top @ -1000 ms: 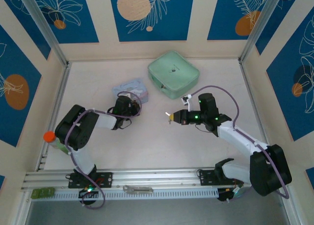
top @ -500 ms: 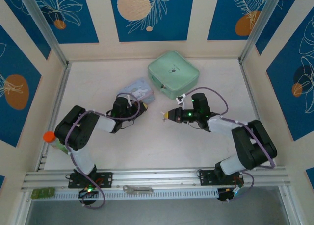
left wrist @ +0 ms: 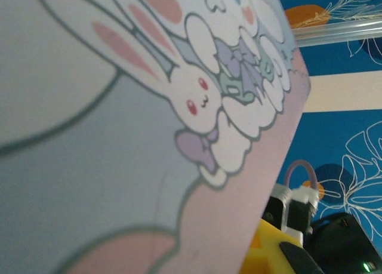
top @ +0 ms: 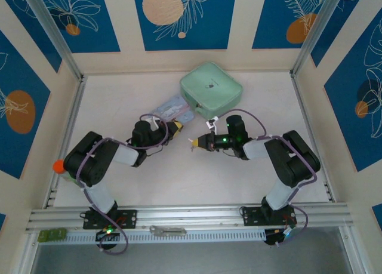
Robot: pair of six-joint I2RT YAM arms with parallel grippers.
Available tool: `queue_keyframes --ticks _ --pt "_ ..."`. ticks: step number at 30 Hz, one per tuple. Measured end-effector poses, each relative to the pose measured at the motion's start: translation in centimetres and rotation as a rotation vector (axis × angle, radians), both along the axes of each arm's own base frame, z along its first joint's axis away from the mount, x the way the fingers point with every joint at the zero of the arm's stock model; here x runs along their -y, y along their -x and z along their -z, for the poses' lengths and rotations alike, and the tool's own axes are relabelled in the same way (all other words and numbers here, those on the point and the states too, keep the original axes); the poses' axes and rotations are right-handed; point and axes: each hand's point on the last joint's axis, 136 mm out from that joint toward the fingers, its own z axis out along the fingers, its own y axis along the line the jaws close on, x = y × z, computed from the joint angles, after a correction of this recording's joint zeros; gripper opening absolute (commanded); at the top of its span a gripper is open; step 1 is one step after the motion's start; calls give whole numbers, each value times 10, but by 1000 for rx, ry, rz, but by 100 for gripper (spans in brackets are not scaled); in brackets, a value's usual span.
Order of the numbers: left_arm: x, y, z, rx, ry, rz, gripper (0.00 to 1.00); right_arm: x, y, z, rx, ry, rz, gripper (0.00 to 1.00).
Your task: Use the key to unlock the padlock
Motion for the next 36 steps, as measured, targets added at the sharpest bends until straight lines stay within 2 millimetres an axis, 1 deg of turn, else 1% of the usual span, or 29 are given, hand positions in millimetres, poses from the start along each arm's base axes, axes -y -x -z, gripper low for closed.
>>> queue_keyframes --ticks 6,10,14,18,22,28,33,36 --pt "1 7 -10 14 7 12 0 -9 -10 -5 17 -30 -23 0" --pt "4 10 -9 12 7 21 0 -11 -14 -5 25 -40 -22 0" --pt "8 12 -9 8 20 29 0 -14 -13 -7 33 -45 -29 0" --pt "14 15 -6 1 33 41 0 -20 -14 -13 51 -53 -40 0" --pt "21 18 -4 0 47 55 0 -20 -15 -14 55 -54 -40 0" --pt "20 21 -1 1 44 52 0 -14 -17 -12 45 -50 -30 0" --pt "21 23 1 -3 38 56 0 2 -17 -10 41 -26 9 0" --pt "21 23 1 -3 38 56 0 6 -13 -13 47 -15 12 0"
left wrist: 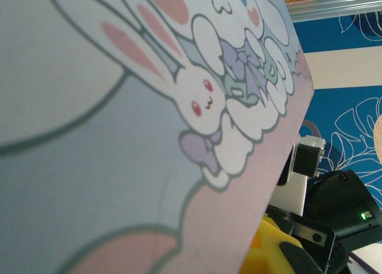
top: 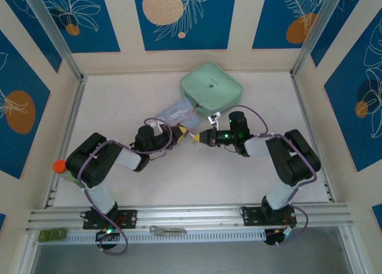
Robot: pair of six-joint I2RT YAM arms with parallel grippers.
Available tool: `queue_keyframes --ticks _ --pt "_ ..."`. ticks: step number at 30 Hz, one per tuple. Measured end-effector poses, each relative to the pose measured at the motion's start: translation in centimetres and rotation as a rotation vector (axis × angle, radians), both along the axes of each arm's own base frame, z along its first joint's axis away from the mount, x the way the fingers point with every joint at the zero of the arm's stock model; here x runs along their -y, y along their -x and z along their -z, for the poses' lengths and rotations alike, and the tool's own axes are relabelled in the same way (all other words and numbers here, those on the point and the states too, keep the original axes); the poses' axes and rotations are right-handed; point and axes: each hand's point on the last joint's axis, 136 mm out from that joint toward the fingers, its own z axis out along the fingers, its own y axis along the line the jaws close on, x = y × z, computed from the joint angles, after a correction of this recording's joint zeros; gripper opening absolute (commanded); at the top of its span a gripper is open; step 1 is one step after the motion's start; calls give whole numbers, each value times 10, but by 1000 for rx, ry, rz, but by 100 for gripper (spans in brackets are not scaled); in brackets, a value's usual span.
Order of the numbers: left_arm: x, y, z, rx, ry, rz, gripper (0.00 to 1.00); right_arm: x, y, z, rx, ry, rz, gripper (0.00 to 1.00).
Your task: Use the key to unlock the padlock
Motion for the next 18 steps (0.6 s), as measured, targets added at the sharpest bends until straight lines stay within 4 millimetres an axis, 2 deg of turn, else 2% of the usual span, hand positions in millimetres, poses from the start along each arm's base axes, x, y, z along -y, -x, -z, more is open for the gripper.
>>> queue_keyframes --ticks 18 --pt "3 5 -6 3 0 12 0 -4 5 6 -9 13 -19 0"
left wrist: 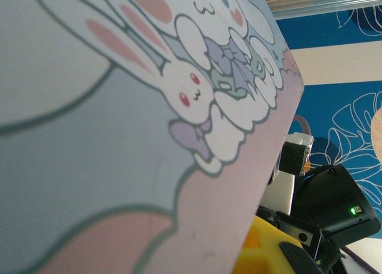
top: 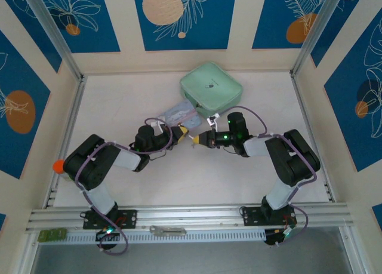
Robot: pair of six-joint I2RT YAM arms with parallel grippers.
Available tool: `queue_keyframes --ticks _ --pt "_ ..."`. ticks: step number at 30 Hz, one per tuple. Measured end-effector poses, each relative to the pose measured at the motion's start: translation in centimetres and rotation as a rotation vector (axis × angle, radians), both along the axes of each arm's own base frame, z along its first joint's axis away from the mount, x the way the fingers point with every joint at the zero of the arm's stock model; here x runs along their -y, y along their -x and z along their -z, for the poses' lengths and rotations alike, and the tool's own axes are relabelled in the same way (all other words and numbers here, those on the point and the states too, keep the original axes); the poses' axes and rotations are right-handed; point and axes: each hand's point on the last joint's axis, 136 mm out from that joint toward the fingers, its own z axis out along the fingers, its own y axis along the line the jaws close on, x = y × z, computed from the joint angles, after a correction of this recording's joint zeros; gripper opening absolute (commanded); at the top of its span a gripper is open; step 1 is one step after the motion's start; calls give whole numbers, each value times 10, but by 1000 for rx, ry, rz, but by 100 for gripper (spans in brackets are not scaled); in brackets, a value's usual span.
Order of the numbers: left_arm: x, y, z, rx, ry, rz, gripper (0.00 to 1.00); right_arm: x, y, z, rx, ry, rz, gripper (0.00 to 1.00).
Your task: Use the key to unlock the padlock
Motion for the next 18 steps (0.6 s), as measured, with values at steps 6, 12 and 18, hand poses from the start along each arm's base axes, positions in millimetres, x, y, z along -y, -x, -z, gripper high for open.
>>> queue_keyframes --ticks 6,12,18 --pt "1 0 0 8 -4 1 0 -4 -1 -4 12 -5 -8 0" --pt "1 0 -2 13 1 1 0 -4 -1 -3 8 -4 -8 0" --pt "3 2 -3 14 3 6 0 -4 -2 2 -6 2 -3 0"
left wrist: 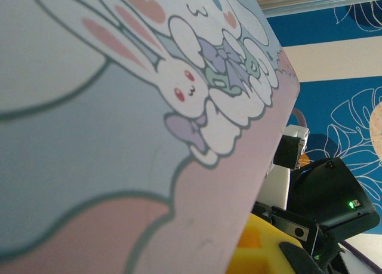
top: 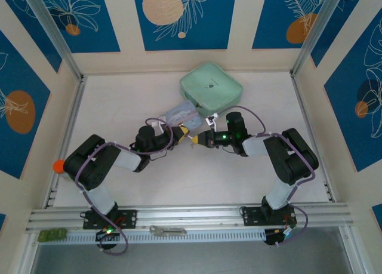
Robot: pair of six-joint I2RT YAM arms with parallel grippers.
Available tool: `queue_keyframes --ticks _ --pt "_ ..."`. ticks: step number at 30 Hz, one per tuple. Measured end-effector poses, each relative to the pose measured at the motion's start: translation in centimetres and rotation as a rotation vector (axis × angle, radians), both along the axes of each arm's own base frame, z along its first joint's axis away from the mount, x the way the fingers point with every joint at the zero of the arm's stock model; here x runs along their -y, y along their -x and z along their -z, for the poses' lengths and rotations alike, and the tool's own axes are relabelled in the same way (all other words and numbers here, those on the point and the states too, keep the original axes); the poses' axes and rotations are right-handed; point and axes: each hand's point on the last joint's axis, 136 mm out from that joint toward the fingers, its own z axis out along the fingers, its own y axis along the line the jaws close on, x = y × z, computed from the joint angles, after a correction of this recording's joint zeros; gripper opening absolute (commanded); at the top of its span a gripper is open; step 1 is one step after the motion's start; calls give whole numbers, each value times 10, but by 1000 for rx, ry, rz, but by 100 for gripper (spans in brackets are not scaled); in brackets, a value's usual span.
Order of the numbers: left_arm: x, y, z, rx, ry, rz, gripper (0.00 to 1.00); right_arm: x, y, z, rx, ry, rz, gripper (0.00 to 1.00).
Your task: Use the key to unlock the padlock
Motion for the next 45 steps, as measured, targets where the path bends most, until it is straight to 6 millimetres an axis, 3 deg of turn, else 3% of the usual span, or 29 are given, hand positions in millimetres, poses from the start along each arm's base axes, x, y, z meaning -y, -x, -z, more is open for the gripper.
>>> queue_keyframes --ticks 30,45 --pt "3 1 -8 35 8 6 0 0 -1 -12 -2 -26 -1 0" --pt "-1 -12 -7 67 32 -63 0 -5 -19 -14 -131 8 -1 0"
